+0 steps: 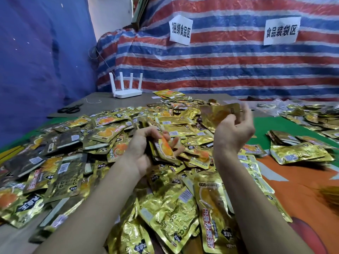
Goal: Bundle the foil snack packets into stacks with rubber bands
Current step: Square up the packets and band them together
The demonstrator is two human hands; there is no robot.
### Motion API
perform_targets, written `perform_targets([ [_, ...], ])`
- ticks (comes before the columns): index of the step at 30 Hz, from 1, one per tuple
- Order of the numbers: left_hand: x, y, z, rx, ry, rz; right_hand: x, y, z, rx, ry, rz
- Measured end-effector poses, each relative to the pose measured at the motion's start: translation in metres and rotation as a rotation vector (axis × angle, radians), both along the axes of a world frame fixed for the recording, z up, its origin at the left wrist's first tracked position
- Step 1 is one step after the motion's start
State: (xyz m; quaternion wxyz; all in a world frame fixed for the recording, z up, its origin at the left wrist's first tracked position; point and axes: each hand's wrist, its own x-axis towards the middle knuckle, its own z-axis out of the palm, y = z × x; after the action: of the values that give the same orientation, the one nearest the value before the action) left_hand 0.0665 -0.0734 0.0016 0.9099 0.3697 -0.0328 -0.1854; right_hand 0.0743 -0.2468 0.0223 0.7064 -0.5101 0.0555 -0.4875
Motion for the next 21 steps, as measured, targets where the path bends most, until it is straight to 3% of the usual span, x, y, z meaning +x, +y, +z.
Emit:
perform_targets([
  [2,-0.003,-0.009,0.000,-0.001,-0.015,-0.084,-0.006,0.015,-0.006,-0.021,-0.038,0.185],
  [6,-0.002,-0.009,-0.004,0.024,-0.087,-0.104,-0.021,0.049,-0.026,-0.412,-0.120,0.658],
  [9,0.001,0.001,-0.006,-0.060,-0.117,-0.056,-0.021,0.049,-0.029,-0.525,-0.177,0.883],
  [12,0.004,0.008,-0.002,-0.061,-0.157,0.007,-0.021,0.044,-0.030,-0.720,-0.144,0.920],
  [16,0.006,0.009,-0.003,0.011,-0.069,0.109,-0.021,0.043,-0.031,-1.032,-0.046,0.961],
  [21,0.008,0.014,-0.004,0.106,-0.009,0.180,-0.019,0.044,-0.024,-1.266,-0.006,0.725],
])
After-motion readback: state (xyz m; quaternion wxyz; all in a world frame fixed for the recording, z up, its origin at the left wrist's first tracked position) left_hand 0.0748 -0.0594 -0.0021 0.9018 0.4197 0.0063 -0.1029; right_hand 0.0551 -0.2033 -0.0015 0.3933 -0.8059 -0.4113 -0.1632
